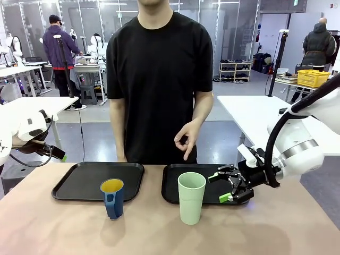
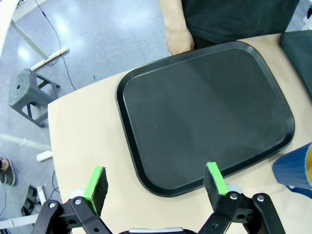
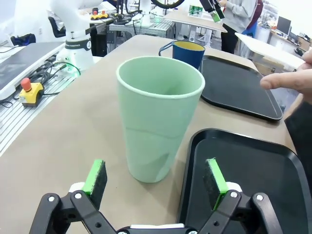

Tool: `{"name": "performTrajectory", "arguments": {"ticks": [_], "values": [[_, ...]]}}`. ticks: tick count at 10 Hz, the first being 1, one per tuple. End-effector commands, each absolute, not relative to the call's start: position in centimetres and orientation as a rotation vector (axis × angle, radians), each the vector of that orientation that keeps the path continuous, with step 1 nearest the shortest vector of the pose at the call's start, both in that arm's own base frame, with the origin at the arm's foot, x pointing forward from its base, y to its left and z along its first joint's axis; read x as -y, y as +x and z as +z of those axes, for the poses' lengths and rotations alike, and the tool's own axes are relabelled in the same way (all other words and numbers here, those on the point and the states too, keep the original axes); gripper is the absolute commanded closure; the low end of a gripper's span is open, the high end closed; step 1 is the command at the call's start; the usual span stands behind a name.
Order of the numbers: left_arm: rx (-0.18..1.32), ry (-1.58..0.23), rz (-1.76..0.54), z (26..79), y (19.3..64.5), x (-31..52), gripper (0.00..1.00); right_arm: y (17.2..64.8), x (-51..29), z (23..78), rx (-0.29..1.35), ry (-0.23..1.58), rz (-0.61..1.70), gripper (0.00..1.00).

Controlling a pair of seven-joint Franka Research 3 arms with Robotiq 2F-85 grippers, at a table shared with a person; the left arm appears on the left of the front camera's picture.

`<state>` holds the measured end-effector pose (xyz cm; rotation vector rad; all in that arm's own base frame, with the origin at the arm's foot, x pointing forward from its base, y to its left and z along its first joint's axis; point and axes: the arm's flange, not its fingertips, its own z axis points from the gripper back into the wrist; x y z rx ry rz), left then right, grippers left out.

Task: Sort and store the cups by type.
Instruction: Pick up the Reusable plastic cup.

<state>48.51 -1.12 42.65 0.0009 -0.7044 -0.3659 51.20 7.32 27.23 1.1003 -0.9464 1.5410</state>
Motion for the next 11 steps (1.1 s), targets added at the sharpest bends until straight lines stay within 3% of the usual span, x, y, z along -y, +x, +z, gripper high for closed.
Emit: {"name": "performTrajectory", "arguments": {"ticks": [1, 11], "values": [[0.699, 0.014, -0.379, 42.9, 48.5, 1.1, 0.00, 52.5, -8.4, 26.2, 0.938, 1.128, 1.570, 0.00], [0.699, 0.014, -0.379, 42.9, 48.5, 1.1, 0.00, 53.2, -13.7, 23.4, 0.952, 1.335, 1.642, 0.00]]}}
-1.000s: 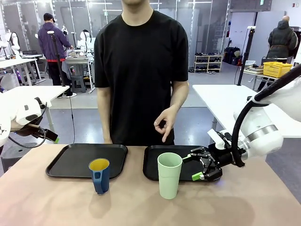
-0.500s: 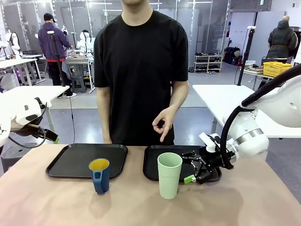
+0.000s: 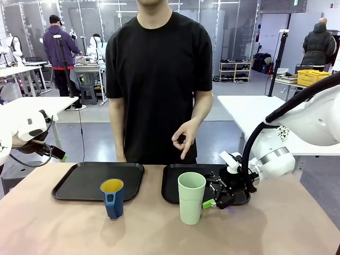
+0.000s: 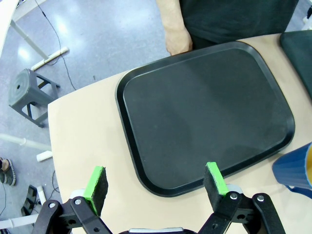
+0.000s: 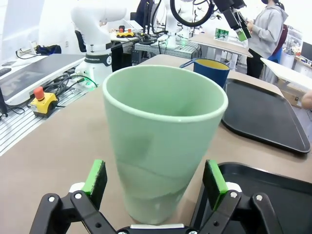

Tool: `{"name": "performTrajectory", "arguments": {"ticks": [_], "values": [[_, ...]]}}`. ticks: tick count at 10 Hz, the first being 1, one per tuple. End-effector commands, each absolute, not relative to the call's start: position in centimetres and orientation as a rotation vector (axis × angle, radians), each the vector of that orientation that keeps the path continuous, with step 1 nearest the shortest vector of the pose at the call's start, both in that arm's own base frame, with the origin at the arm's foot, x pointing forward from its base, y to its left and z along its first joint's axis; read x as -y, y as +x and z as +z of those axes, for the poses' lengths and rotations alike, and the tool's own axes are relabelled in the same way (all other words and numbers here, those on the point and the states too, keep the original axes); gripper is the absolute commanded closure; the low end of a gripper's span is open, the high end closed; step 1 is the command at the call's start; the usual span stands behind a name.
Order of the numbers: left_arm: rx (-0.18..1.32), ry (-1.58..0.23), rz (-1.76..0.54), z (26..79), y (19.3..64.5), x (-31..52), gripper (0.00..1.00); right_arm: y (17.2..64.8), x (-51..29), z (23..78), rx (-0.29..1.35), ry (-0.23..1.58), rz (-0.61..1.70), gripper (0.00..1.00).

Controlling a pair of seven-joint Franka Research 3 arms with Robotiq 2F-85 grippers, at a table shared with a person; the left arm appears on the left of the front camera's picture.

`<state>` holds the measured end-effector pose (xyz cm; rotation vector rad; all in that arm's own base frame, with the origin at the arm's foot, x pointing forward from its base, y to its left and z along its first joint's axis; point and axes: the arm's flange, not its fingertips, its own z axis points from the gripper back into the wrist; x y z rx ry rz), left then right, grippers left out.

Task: Sort and store the cups by type.
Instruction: Pick up the Reusable plastic cup.

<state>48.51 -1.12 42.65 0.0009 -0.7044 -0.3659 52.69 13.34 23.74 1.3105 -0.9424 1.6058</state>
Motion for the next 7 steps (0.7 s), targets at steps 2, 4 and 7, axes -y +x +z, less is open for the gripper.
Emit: {"name": "performTrajectory", "arguments": {"ticks": [2, 4, 7], "values": [[0.699, 0.014, -0.379, 42.9, 48.5, 1.1, 0.00, 53.4, -14.7, 22.9, 0.940, 1.365, 1.653, 0.00], [0.699, 0.014, -0.379, 42.9, 48.5, 1.1, 0.00, 53.6, -15.5, 22.7, 0.942, 1.404, 1.667, 0.00], [0.699, 0.014, -0.379, 42.9, 48.5, 1.1, 0.00, 53.8, -16.6, 22.2, 0.928, 1.446, 1.671, 0.00]]}}
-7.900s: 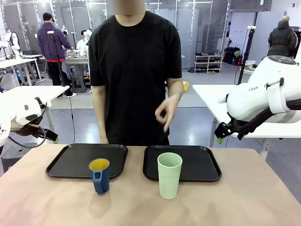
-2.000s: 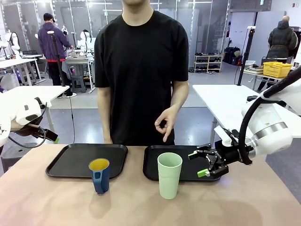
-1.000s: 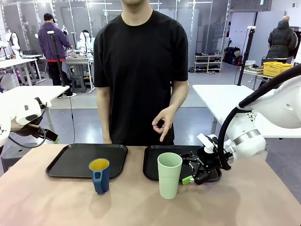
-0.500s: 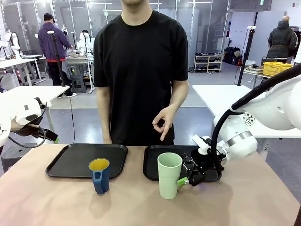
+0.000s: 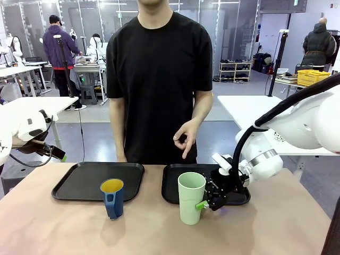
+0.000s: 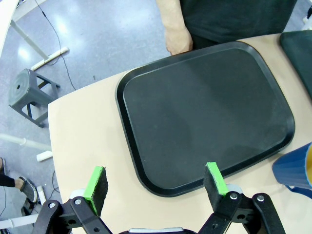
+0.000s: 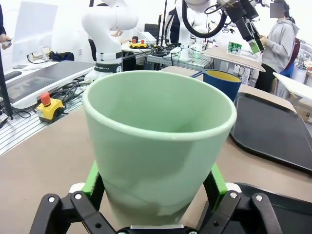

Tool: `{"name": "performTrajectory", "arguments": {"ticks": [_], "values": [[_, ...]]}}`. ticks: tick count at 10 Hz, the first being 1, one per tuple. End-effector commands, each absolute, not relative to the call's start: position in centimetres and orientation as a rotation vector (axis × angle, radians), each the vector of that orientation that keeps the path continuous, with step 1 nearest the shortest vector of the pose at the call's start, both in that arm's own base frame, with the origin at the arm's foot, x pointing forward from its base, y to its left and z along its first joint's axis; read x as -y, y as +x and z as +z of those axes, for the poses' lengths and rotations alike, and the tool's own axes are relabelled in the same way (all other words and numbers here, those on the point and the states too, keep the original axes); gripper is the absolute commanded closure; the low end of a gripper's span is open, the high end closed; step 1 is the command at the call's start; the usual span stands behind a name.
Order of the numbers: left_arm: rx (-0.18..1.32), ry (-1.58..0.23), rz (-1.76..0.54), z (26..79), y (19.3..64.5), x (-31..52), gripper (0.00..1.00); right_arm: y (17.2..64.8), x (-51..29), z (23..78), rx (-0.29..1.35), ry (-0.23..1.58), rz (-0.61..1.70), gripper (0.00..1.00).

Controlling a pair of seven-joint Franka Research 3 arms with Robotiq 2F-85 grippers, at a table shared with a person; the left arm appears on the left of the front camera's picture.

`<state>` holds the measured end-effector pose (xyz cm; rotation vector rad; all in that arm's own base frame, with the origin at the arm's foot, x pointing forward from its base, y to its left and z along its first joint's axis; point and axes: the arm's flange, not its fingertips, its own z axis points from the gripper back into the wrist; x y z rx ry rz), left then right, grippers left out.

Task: Sort and store the cups by type.
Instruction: Pick up the Reusable plastic cup.

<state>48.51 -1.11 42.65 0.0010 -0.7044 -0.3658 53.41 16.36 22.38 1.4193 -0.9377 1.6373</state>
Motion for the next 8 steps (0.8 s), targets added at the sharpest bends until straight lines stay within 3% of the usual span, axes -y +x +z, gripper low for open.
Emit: {"name": "performTrajectory", "arguments": {"ticks": [1, 6, 7, 8], "values": [[0.699, 0.014, -0.379, 42.85, 48.51, 1.06, 0.00, 53.73, -17.01, 22.26, 0.916, 1.454, 1.689, 0.00], [0.699, 0.014, -0.379, 42.85, 48.51, 1.06, 0.00, 53.30, -17.61, 22.09, 0.913, 1.487, 1.698, 0.00], [0.699, 0.014, -0.379, 42.85, 48.51, 1.06, 0.00, 53.25, -17.53, 21.98, 0.928, 1.495, 1.686, 0.12], [0.699, 0.014, -0.379, 42.85, 48.51, 1.06, 0.00, 53.31, -17.44, 22.00, 0.944, 1.487, 1.687, 0.17]]}}
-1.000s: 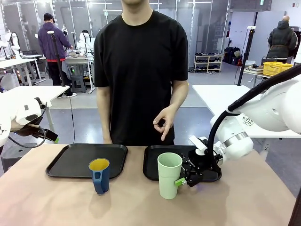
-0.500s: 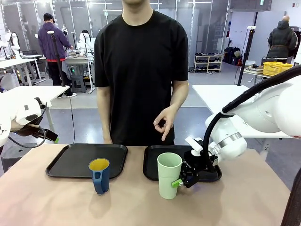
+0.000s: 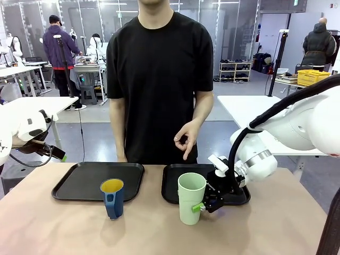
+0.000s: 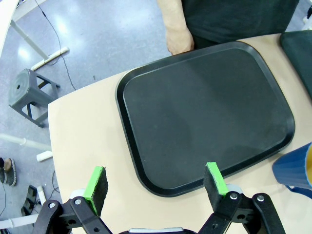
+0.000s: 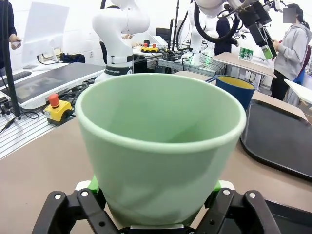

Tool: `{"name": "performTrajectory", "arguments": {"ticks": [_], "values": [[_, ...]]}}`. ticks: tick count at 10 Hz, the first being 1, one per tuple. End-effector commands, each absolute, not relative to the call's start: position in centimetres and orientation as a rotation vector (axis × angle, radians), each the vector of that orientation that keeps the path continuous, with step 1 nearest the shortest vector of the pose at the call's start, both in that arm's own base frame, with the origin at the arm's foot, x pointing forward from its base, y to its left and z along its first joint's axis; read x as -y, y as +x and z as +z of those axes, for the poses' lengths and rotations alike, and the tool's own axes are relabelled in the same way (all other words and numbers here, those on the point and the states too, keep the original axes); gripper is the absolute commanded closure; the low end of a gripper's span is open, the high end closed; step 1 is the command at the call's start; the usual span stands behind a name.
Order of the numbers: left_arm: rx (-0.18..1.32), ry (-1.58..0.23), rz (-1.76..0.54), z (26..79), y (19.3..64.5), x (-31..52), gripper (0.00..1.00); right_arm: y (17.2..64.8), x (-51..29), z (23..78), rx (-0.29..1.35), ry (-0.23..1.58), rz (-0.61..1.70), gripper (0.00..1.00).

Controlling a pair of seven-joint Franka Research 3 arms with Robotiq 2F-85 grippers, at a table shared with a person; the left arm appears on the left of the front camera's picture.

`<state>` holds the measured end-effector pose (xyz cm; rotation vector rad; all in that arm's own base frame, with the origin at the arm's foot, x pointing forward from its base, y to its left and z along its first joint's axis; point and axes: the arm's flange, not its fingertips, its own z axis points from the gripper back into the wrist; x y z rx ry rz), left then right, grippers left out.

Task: Sort and store the cups by type.
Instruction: Pick up the Reusable plastic cup.

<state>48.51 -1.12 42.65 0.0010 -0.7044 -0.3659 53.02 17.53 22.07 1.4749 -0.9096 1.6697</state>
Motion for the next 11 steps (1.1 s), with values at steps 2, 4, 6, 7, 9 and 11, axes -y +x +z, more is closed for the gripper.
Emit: {"name": "performTrajectory", "arguments": {"ticks": [2, 4, 6, 7, 9, 11], "values": [[0.699, 0.014, -0.379, 42.9, 48.5, 1.1, 0.00, 53.4, -17.5, 22.3, 0.928, 1.474, 1.675, 0.34], [0.699, 0.014, -0.379, 42.9, 48.5, 1.1, 0.00, 53.1, -17.7, 23.9, 0.922, 1.459, 1.649, 0.44], [0.699, 0.014, -0.379, 42.9, 48.5, 1.1, 0.00, 52.6, -17.9, 28.0, 0.934, 1.392, 1.577, 0.44], [0.699, 0.014, -0.379, 42.9, 48.5, 1.1, 0.00, 52.3, -17.8, 29.9, 0.963, 1.363, 1.534, 0.44], [0.699, 0.014, -0.379, 42.9, 48.5, 1.1, 0.00, 52.0, -17.8, 32.3, 0.974, 1.284, 1.443, 0.44], [0.699, 0.014, -0.379, 42.9, 48.5, 1.1, 0.00, 51.8, -17.8, 33.1, 0.977, 1.260, 1.401, 0.44]]}}
